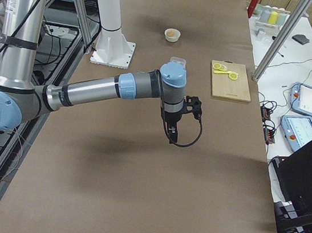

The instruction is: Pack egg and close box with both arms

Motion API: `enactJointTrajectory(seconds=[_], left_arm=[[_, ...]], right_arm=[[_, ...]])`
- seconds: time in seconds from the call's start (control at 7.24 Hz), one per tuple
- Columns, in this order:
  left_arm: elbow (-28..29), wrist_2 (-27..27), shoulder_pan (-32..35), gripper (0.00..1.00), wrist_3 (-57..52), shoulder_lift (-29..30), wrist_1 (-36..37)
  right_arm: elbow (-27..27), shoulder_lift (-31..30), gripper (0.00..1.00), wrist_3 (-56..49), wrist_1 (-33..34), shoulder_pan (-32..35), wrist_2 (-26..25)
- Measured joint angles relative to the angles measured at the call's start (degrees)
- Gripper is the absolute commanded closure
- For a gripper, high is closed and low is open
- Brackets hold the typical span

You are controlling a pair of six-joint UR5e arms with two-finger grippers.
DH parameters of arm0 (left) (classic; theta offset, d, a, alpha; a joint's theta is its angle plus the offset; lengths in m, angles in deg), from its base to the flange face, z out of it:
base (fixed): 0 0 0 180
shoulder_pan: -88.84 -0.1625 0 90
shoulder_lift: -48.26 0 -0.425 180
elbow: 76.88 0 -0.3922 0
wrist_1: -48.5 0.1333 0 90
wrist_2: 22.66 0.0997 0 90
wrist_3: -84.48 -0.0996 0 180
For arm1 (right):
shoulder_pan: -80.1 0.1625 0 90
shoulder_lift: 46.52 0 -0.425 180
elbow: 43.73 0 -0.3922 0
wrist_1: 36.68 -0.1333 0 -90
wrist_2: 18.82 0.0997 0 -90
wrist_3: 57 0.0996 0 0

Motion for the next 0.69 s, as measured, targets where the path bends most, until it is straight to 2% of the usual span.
enactJointTrajectory(seconds=[0.28, 0.69], left_arm=[[2.3, 0.0, 0.0, 0.02, 0.1, 3.0, -4.5], [5.0, 0.0, -0.1, 0.02, 0.2, 4.4, -9.8]], right_arm=[[0.7, 0.2, 0.00, 0.0, -3.0, 0.0, 0.5], [0.4, 2.1, 0.00, -0.1, -3.6, -0.6, 1.6]])
